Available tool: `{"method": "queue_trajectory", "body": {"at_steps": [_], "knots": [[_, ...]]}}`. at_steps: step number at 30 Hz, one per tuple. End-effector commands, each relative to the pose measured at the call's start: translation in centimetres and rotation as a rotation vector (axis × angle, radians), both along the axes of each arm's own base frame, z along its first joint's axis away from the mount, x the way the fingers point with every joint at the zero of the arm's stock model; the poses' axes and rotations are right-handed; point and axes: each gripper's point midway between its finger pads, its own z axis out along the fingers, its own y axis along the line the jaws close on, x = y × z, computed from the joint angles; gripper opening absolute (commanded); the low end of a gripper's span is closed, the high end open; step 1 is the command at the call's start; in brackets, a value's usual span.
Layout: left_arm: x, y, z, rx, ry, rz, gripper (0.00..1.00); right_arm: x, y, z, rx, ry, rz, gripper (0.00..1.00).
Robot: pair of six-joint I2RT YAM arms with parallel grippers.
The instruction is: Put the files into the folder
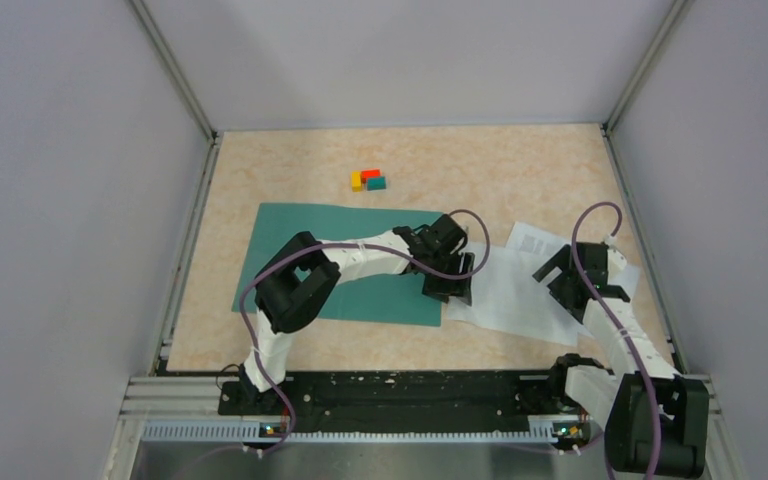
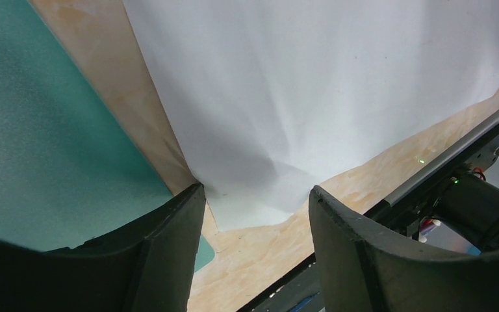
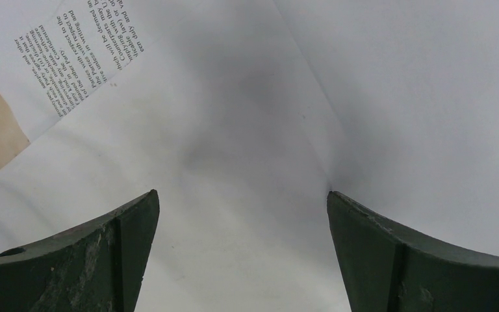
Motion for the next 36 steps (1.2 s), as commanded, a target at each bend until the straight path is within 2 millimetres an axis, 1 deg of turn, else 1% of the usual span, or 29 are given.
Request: {"method": "queue_trajectory", "body": {"at_steps": [1, 5, 8, 12, 14, 17, 19, 24, 26, 30, 32, 34, 36], "knots": [[0.0, -1.2, 0.7, -0.037, 0.020, 0.009, 0.64, 0.5, 0.4, 0.0, 0.033, -0.026, 0.001, 0.99], [0.3, -1.7, 2.2, -0.084, 0.018, 0.029, 0.61, 0.5, 0.5, 0.2, 0.036, -0.032, 0.008, 0.99], [0.7, -1.9, 2.9, -0.105, 0.015, 0.045, 0.57, 0.5, 0.5, 0.2, 0.035, -0.033, 0.012, 0.99], [1.3, -1.8, 3.2, -0.092, -0.015, 0.055, 0.52, 0.5, 0.7, 0.5, 0.041, -0.039, 0.018, 0.99], [1.6, -1.6, 3.0, -0.076, -0.026, 0.054, 0.50, 0.7, 0.8, 0.7, 0.046, -0.047, 0.026, 0.99], [1.8, -2.1, 3.2, -0.092, -0.033, 0.040, 0.49, 0.8, 1.3, 1.1, 0.065, -0.054, 0.046, 0.99], [1.9, -2.4, 3.4, -0.105, -0.037, 0.024, 0.51, 0.8, 1.6, 1.4, 0.079, -0.063, 0.056, 0.99], [2.5, -2.6, 3.6, -0.099, -0.071, 0.008, 0.63, 0.9, 2.4, 1.9, 0.111, -0.082, 0.087, 0.99], [2.8, -2.7, 3.8, -0.096, -0.079, 0.006, 0.64, 0.9, 2.8, 1.8, 0.134, -0.079, 0.097, 0.99], [3.4, -2.6, 3.3, -0.064, -0.093, -0.003, 0.65, 0.8, 3.9, 1.8, 0.185, -0.087, 0.122, 0.99], [3.7, -1.9, 3.1, -0.016, -0.109, 0.007, 0.65, 0.7, 4.1, 1.7, 0.199, -0.086, 0.124, 0.99], [4.4, -0.3, 2.6, 0.056, -0.148, 0.054, 0.68, 0.5, 4.5, 1.6, 0.218, -0.086, 0.132, 0.99], [4.6, 0.5, 2.5, 0.057, -0.162, 0.076, 0.70, 0.3, 5.0, 1.4, 0.244, -0.087, 0.140, 0.99]]}}
